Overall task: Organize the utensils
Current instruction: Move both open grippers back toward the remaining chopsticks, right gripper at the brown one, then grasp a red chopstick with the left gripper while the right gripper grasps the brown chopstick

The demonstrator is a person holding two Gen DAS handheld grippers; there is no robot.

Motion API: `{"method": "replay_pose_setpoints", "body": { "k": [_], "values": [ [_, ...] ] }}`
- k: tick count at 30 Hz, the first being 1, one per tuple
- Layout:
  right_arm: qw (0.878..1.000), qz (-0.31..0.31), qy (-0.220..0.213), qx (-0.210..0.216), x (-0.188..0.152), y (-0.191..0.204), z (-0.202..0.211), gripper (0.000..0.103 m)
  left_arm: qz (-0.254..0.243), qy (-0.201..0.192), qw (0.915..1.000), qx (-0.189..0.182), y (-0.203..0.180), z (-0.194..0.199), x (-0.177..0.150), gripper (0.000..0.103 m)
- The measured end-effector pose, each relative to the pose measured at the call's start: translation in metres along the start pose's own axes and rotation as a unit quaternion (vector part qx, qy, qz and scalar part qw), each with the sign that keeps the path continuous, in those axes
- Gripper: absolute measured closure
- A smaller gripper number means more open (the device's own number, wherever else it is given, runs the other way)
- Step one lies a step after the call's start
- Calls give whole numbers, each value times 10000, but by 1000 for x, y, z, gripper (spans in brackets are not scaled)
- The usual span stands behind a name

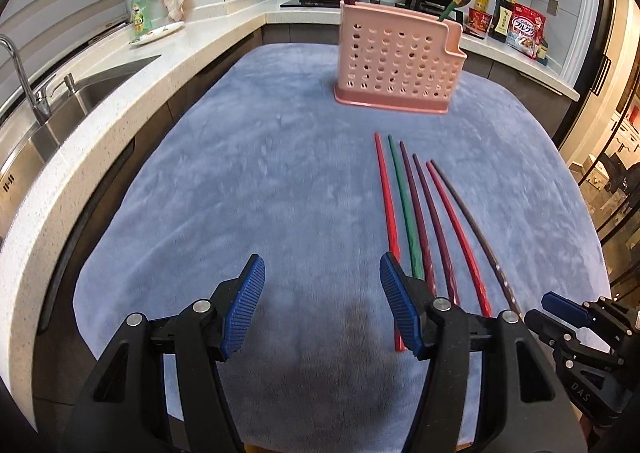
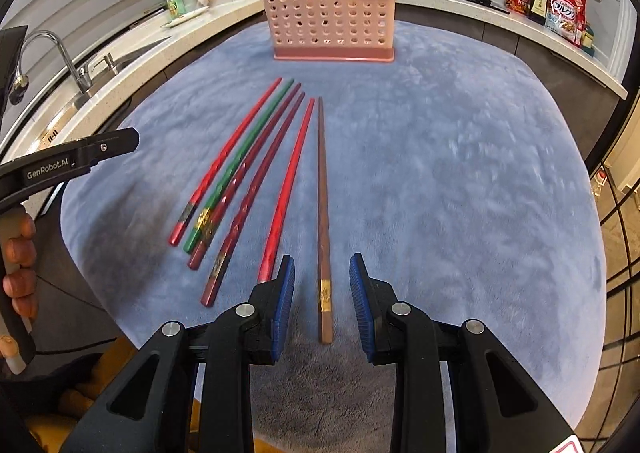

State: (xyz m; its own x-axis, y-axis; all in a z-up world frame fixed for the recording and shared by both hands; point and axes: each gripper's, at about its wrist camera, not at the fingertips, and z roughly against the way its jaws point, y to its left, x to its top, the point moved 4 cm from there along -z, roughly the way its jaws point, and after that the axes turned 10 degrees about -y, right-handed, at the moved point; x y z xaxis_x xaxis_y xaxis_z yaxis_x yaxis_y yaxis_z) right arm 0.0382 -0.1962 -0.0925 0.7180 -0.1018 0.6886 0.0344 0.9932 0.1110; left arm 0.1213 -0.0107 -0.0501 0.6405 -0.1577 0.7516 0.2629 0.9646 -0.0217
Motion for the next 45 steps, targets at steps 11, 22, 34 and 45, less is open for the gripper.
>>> {"method": "replay_pose_setpoints", "body": {
  "k": [11, 22, 34, 45],
  "values": [
    [9998, -27, 197, -36, -14, -3, -10, 78, 38, 237, 9997, -27, -1, -3, -24, 45],
    [9996, -97, 236, -129, -22, -12, -12, 95, -88, 411, 9986, -308, -19, -8, -36, 37],
    [9995, -157, 242, -96, -23, -14, -12, 95, -259, 648, 9972, -262, -34, -34, -46, 37],
    [9995, -165, 238, -86, -24, -14, -12, 95, -285, 657, 9972, -199, -32, -39, -48, 62]
  ]
}}
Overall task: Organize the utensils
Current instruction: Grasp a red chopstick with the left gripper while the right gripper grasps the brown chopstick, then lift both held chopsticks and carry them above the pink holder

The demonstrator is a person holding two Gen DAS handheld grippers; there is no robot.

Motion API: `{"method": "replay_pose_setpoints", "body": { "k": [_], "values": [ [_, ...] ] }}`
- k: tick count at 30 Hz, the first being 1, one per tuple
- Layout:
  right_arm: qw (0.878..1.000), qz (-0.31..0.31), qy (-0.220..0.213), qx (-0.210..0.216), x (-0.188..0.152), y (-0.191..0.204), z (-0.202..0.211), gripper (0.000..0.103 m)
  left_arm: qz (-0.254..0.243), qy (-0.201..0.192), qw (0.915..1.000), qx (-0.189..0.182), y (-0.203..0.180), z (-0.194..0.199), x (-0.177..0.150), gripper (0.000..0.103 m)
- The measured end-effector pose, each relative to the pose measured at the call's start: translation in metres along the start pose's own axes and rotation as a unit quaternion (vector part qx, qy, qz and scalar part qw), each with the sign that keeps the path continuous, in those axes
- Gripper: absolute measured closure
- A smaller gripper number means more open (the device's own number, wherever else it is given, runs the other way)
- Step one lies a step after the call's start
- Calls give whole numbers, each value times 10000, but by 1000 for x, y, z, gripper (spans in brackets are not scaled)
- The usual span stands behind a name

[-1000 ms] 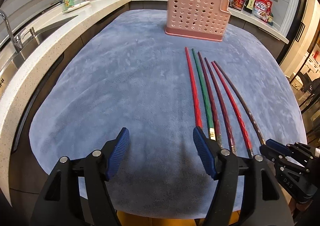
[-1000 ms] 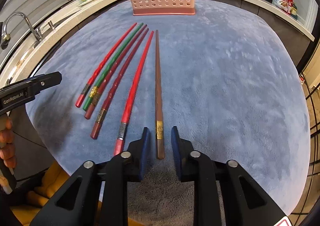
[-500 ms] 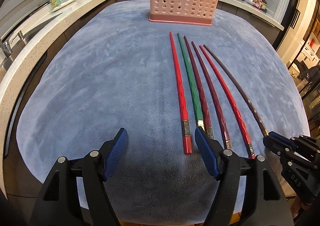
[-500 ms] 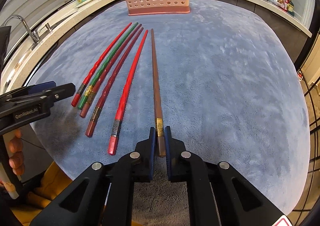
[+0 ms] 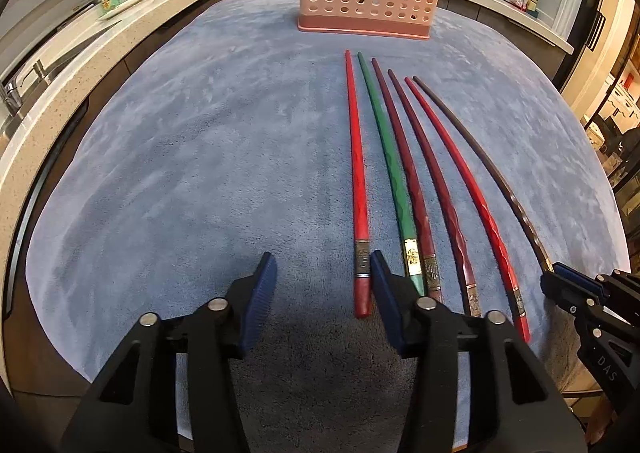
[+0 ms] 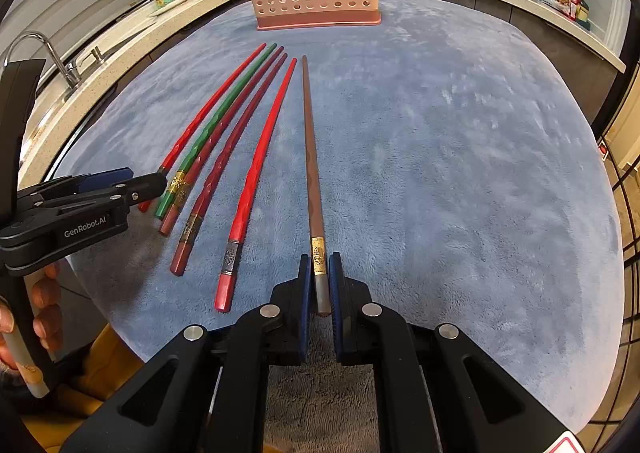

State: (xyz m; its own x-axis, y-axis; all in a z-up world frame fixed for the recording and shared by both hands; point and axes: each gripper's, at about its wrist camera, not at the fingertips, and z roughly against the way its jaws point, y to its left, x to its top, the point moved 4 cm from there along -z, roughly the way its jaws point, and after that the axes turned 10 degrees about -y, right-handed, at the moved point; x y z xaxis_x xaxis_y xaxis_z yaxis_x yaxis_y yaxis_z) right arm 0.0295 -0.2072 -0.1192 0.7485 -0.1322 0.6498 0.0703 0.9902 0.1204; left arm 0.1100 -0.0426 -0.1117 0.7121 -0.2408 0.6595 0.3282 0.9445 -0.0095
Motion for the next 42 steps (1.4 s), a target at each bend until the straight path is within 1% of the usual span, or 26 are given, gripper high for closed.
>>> {"method": "replay_pose_setpoints", "body": {
  "k": [1, 3, 5, 7, 8, 16, 22, 26, 33, 37, 42],
  "values": [
    [10000, 0, 1, -1, 0, 0, 0, 95, 0, -5, 10000, 10, 0, 0, 0, 69],
    [10000, -3, 0, 3, 0, 0, 0, 95, 22, -10, 10000, -7, 2, 1, 0, 75],
    [10000, 2, 1, 2, 0, -1, 0, 95, 59, -4, 10000, -29, 4, 1, 0, 85],
    [10000, 3, 0, 4, 0, -1, 0, 95, 96, 11, 9999, -66, 6, 2, 1, 91],
    [10000, -5, -1, 10, 0, -1, 1, 95, 109, 17, 9999, -82, 7, 1, 1, 92],
    [10000, -55, -47, 58, 4, 1, 6, 95, 172, -2, 9997, -199, 10, 9, 3, 94],
    [9995, -158, -232, 152, 16, 1, 21, 95, 258, -113, 9992, -271, 13, 25, 13, 95],
    [9984, -203, -491, 213, 34, 2, 37, 95, 381, -279, 9983, -342, 17, 40, 26, 95],
    [9941, -267, -1018, 273, 76, -2, 67, 96, 604, -585, 9953, -482, 25, 65, 54, 96],
    [9905, -287, -1320, 249, 101, -9, 82, 96, 643, -768, 9937, -497, 29, 76, 72, 96],
    [9861, -394, -1581, 315, 125, -17, 93, 96, 665, -974, 9917, -510, 33, 87, 96, 96]
  ]
}}
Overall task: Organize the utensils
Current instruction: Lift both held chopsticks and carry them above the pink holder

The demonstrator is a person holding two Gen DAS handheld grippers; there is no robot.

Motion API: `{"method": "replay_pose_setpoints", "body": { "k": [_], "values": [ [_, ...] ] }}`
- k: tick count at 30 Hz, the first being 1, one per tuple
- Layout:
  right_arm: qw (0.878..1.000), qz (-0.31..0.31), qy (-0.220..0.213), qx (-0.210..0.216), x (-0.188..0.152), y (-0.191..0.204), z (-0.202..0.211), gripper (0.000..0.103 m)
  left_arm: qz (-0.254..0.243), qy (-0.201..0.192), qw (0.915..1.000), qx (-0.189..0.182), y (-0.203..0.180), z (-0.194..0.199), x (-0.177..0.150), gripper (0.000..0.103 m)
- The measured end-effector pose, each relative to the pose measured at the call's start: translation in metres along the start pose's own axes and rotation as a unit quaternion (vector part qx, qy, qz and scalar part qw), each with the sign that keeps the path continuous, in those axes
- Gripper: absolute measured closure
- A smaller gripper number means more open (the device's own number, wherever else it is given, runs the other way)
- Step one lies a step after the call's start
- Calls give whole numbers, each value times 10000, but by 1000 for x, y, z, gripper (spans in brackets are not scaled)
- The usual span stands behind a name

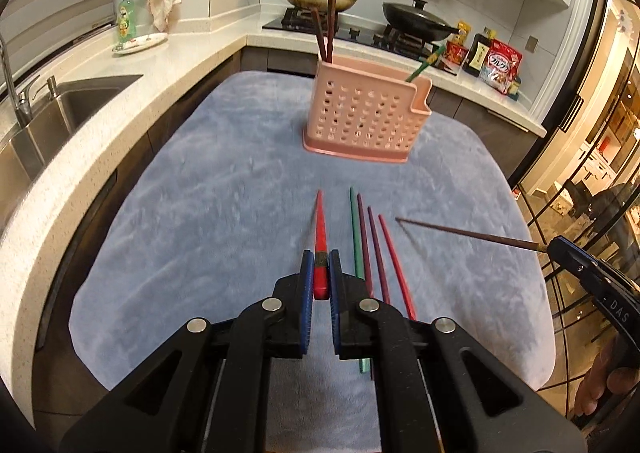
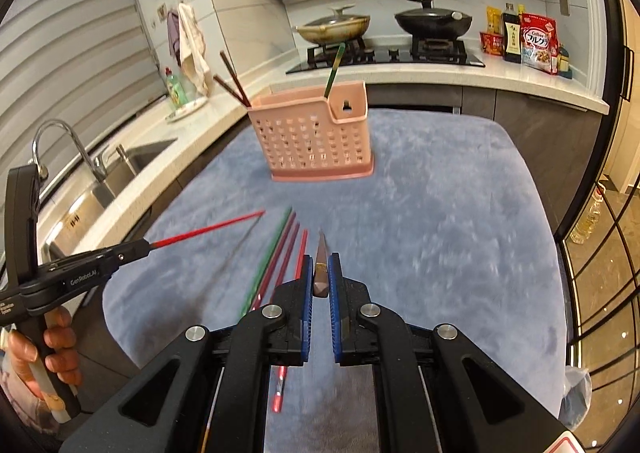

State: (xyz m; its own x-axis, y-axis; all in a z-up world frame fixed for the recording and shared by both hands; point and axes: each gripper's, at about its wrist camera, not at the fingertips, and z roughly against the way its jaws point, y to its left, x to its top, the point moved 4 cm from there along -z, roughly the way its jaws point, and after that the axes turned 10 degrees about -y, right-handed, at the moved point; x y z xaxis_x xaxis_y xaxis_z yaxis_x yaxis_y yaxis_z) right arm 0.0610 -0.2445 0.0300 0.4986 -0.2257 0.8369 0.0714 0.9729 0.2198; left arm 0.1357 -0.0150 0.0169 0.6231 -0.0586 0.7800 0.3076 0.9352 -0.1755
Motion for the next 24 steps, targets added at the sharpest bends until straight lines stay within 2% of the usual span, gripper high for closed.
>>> {"method": "replay_pose_setpoints", "body": {
  "k": [14, 24],
  "values": [
    [9976, -44, -688, 74, 76, -8, -10, 96, -16, -322, 9995, 41, -5, -13, 73, 96],
    [9931, -122, -1151, 195, 136, -7, -25, 96, -261, -852, 9960, -17, -20, -15, 141, 96]
  ]
}}
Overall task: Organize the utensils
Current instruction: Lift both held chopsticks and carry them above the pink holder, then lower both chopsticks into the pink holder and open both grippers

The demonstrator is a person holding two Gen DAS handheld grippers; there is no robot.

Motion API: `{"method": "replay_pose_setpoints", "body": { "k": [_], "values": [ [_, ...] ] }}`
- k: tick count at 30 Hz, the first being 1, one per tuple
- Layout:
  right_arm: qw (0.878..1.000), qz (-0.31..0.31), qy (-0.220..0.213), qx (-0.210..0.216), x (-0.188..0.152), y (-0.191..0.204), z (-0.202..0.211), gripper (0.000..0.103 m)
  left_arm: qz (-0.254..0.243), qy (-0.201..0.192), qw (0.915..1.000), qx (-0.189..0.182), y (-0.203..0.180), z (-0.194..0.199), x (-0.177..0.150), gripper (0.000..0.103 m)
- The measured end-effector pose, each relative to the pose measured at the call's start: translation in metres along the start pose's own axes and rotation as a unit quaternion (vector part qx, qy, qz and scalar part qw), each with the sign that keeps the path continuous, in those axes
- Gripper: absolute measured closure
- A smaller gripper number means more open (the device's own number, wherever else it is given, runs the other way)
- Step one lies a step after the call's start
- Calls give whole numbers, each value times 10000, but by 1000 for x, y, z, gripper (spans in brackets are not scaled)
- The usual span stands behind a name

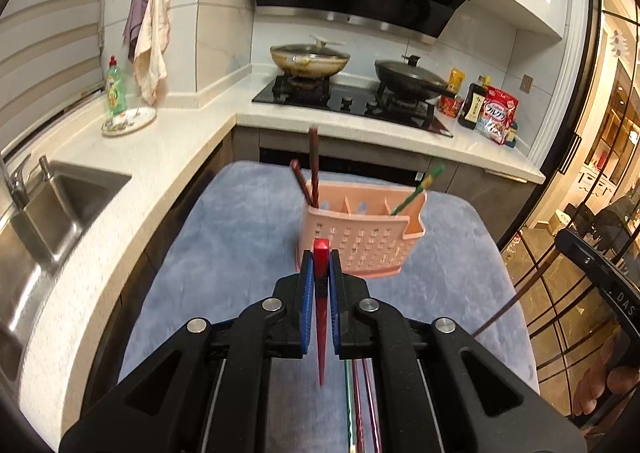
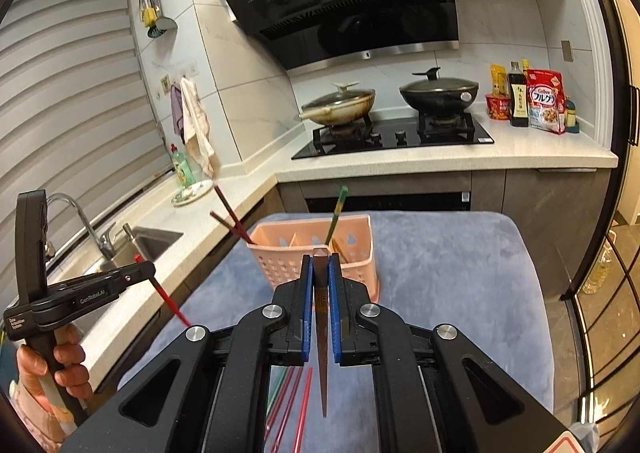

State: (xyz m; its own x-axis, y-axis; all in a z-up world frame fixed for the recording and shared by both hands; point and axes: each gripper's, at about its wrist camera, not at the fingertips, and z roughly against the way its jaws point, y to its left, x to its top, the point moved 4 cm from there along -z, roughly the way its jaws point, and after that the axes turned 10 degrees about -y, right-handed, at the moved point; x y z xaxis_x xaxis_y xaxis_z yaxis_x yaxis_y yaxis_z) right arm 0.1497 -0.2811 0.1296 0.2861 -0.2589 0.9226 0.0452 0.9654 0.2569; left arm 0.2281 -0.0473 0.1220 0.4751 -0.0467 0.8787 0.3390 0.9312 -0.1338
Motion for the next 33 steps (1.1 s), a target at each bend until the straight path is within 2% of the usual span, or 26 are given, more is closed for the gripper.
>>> {"method": "replay_pose_setpoints", "body": {
  "k": [7, 13, 18, 23, 33],
  "values": [
    [9987, -177, -454, 169, 52, 6, -27, 96, -42, -545, 9984, -110, -14, -6, 62, 96],
    [9957, -327, -837, 235, 101, 10, -65, 96, -49, -1099, 9939, -79, -22, -19, 114, 96],
    [9943, -428, -957, 175, 120, 9, -95, 96, -33, -1437, 9896, -57, -24, -37, 144, 96],
    [9960, -376, -807, 76, 118, 7, -127, 96, -45, -1397, 9902, -25, -23, -62, 147, 96],
    [9992, -271, -267, -97, 74, -3, -165, 96, 7, -934, 9956, 57, -12, -108, 116, 96]
  ]
}}
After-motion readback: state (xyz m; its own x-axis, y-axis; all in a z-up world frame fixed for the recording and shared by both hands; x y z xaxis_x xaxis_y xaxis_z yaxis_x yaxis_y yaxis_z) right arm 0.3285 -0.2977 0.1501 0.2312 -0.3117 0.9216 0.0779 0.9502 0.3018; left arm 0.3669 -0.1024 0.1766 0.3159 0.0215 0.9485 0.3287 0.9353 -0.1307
